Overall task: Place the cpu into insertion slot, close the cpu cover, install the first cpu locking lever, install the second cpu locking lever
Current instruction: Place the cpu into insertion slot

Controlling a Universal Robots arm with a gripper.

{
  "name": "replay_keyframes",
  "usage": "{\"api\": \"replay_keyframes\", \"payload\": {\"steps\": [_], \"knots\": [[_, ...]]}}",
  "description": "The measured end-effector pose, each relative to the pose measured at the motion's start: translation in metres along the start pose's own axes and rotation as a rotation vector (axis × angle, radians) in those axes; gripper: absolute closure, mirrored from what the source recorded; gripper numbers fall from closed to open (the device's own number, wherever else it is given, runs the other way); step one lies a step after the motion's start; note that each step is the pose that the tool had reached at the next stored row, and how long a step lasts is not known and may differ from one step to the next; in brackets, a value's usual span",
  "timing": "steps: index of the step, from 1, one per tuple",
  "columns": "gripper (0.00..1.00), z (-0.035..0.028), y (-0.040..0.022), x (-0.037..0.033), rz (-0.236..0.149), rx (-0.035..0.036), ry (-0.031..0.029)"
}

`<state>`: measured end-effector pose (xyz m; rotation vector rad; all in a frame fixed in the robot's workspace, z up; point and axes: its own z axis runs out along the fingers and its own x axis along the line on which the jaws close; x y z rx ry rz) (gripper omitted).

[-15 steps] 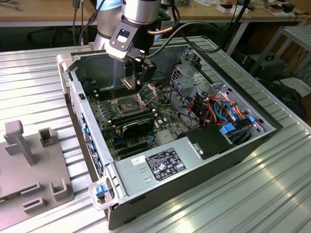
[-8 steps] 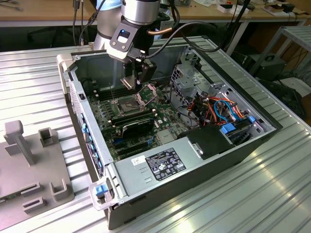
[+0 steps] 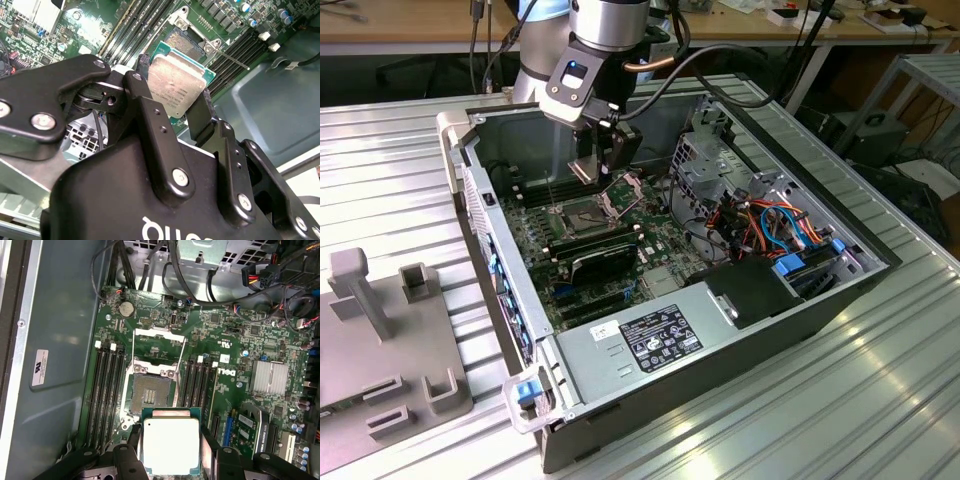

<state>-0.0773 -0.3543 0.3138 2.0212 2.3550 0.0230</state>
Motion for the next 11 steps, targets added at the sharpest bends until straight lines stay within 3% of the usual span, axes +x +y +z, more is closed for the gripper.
{"api": "replay_keyframes", "payload": {"steps": [5, 11], "knots": [[0.45, 0.0051, 0.0039, 0.0001, 0.013, -0.0001, 0.0016], [0.45, 0.012, 0.0062, -0.0001, 0.075, 0.0007, 0.0021]]}}
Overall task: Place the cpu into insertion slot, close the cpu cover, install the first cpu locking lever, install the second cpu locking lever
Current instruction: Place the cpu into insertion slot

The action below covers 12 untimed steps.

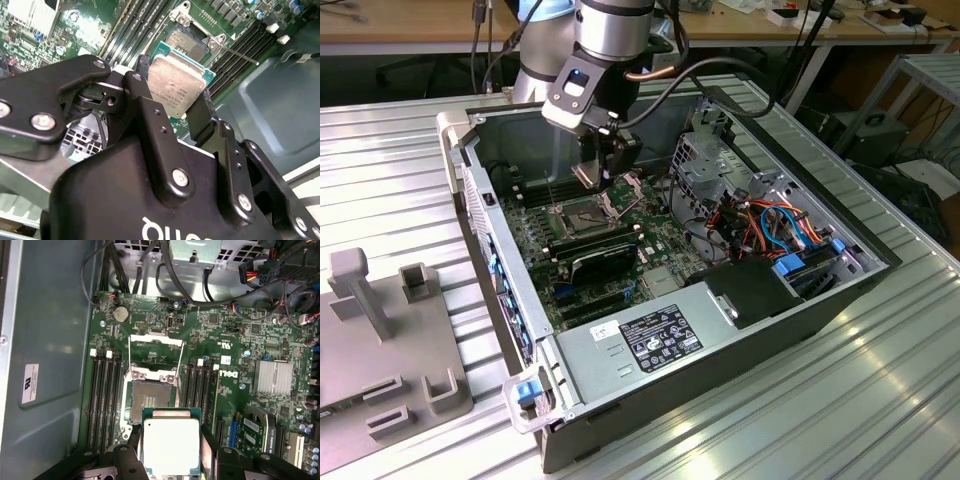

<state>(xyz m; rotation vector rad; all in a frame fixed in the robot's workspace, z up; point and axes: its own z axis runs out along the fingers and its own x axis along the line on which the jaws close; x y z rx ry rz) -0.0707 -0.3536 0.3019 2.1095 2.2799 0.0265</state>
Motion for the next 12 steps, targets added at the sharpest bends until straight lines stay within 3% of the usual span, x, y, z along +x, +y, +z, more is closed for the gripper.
{"api": "replay_keyframes", "payload": {"steps": [8, 12], "knots": [[0.45, 0.0086, 0.0, 0.0002, 0.133, 0.0018, -0.0048], [0.45, 0.011, -0.0001, 0.0006, 0.138, 0.0021, -0.005]]}}
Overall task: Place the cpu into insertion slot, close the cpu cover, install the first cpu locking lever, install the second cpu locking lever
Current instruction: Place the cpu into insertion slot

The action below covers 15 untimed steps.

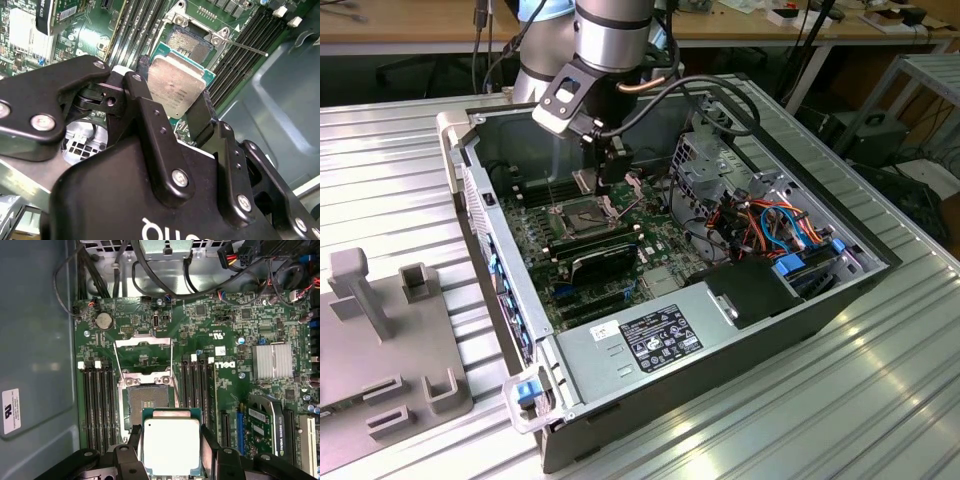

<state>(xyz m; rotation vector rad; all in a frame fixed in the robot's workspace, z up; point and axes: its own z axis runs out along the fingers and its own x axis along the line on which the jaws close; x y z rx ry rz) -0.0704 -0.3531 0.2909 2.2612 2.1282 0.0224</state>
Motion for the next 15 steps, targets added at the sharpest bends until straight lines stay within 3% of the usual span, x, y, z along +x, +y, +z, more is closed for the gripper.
{"api": "replay_keyframes", "payload": {"steps": [13, 15], "knots": [[0.45, 0.0001, 0.0004, 0.0001, 0.0, 0.0, 0.0001], [0.45, 0.0035, 0.0002, 0.0016, 0.0, 0.0, 0.0]]}}
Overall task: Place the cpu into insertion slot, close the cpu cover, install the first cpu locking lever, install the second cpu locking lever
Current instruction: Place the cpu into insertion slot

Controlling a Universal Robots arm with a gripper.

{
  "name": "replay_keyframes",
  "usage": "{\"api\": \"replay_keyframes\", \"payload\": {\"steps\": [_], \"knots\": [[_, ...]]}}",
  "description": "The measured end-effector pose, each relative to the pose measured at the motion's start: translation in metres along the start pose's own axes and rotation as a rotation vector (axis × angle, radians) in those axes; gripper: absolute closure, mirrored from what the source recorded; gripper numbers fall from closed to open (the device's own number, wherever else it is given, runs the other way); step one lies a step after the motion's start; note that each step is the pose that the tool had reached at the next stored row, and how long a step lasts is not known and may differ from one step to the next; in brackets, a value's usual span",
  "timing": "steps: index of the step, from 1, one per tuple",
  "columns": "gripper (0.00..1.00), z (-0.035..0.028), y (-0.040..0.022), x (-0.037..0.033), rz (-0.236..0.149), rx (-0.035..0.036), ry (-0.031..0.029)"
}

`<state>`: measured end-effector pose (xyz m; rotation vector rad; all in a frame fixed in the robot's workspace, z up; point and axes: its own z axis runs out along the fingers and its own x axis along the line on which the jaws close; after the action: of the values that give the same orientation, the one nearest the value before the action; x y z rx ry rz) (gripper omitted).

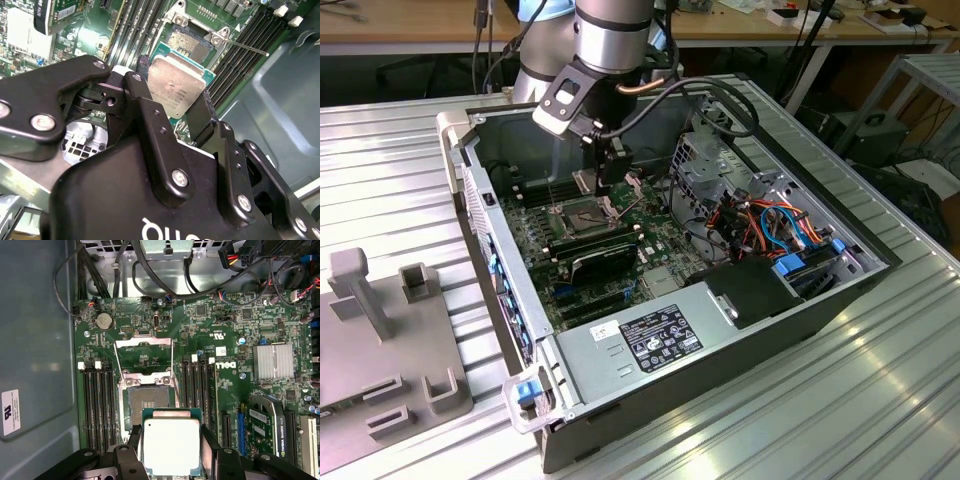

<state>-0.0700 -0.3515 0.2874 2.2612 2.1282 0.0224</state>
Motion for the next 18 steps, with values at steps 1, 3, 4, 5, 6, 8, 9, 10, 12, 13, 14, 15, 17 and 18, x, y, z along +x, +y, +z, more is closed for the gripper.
{"api": "replay_keyframes", "payload": {"steps": [1, 3, 4, 5, 6, 8, 9, 10, 12, 13, 14, 15, 17, 18], "knots": [[0.45, 0.0033, -0.0002, 0.002, 0.0, -0.0001, 0.0001], [0.45, 0.009, -0.0007, 0.0056, 0.0, -0.0001, 0.0001], [0.45, 0.011, -0.0008, 0.007, 0.0, 0.0, 0.0], [0.45, 0.0129, -0.001, 0.0082, 0.0, -0.0001, 0.0002], [0.45, 0.0159, -0.0012, 0.01, 0.0, -0.0003, 0.0003], [0.45, 0.0195, -0.0014, 0.0115, -0.001, 0.0, 0.0], [0.45, 0.0223, -0.0015, 0.012, -0.001, 0.0, 0.0], [0.45, 0.0242, -0.0016, 0.0125, -0.001, -0.0001, 0.0001], [0.45, 0.029, -0.0018, 0.0136, -0.001, -0.0002, 0.0002], [0.45, 0.0318, -0.002, 0.0143, -0.001, -0.0001, 0.0002], [0.45, 0.0333, -0.0021, 0.0147, -0.001, -0.0001, 0.0003], [0.45, 0.0349, -0.0022, 0.0151, -0.001, -0.0001, 0.0005], [0.45, 0.0384, -0.0023, 0.016, -0.001, 0.0, 0.0007], [0.45, 0.0408, -0.0024, 0.0166, -0.001, 0.0, 0.0007]]}}
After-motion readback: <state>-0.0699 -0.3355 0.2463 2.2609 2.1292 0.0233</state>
